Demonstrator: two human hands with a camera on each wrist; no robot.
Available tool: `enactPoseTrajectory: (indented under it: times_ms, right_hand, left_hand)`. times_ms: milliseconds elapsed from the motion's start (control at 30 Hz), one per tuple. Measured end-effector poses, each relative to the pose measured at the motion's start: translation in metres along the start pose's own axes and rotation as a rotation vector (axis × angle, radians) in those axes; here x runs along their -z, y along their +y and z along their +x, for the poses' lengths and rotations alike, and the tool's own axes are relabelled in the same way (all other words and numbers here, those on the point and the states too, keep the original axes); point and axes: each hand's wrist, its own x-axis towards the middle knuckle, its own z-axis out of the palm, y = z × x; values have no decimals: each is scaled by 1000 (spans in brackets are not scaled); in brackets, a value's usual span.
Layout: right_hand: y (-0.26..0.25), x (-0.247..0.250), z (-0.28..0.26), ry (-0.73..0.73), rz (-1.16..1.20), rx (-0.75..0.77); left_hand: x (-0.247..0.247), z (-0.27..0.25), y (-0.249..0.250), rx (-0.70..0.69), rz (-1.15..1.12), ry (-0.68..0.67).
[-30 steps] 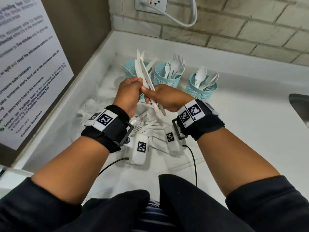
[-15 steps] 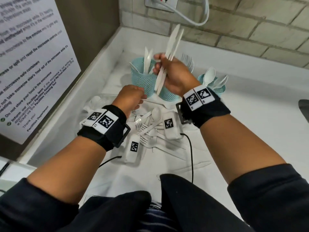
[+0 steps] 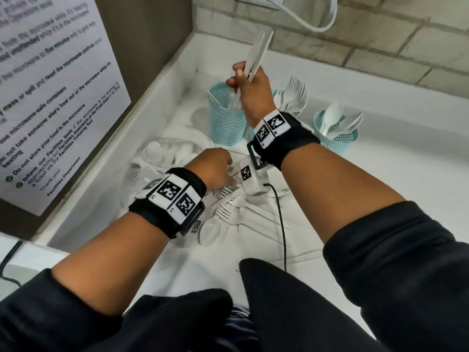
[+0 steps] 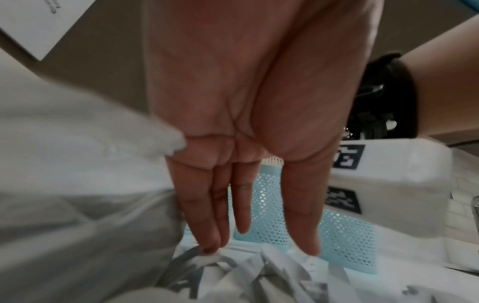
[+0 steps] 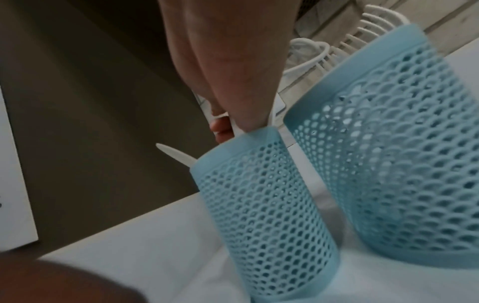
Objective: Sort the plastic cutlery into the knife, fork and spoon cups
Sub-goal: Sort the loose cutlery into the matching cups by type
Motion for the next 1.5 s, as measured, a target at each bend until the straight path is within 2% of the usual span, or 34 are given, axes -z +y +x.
enactPoseTrajectory:
  times_ms: [200,400,467,533,633,767,833,967,1033,1100,1167,1300,1400,1500]
  right_hand:
    - [-12,9,3,-48,-201,-115]
    - [-52,37,-8,-88,-329,70]
    - [-69,49,-15,-150,-295,41]
    - [-83,61,-26,-313,-345,-59]
    - [-89,77,-43,-596,-720,-251]
    - [-71,94,-60,-771,-1257,-448]
    - [-54,108,-64,-782,-1453,-474]
    - [-6,147,-70,-617,-1740,-523]
    - [16,160,-73,-648,-1882,-548]
    - [21,160,-81,-691,-1858,-581]
    - [15,155,-92,-701,-1716,-613]
    - [13,156,-97,-630,-1515,-497]
    - [11,155,-98,-639,-1471,-466]
    - [12,158,-100,-613,-1465,-408]
  left_hand:
    - [-5,-3,4,-21,112,-90]
    - [-6,-5,8,-28,214,-108]
    - [-6,-5,8,-25,226,-116]
    - [-7,-6,8,-20,246,-123]
    - [-11,-6,8,-21,289,-131]
    - [-14,-9,9,-10,314,-121]
    - [-15,-12,8,3,297,-103]
    - [-19,-22,6,23,310,-78]
    - [-23,-28,8,14,343,-49]
    - [-28,-34,11,-60,371,-16]
    - [-34,-37,18,-190,361,-24]
    - [-50,-43,35,-405,369,-146]
    - [-67,-50,44,-503,445,-200]
    - [-80,-54,49,-545,536,-236]
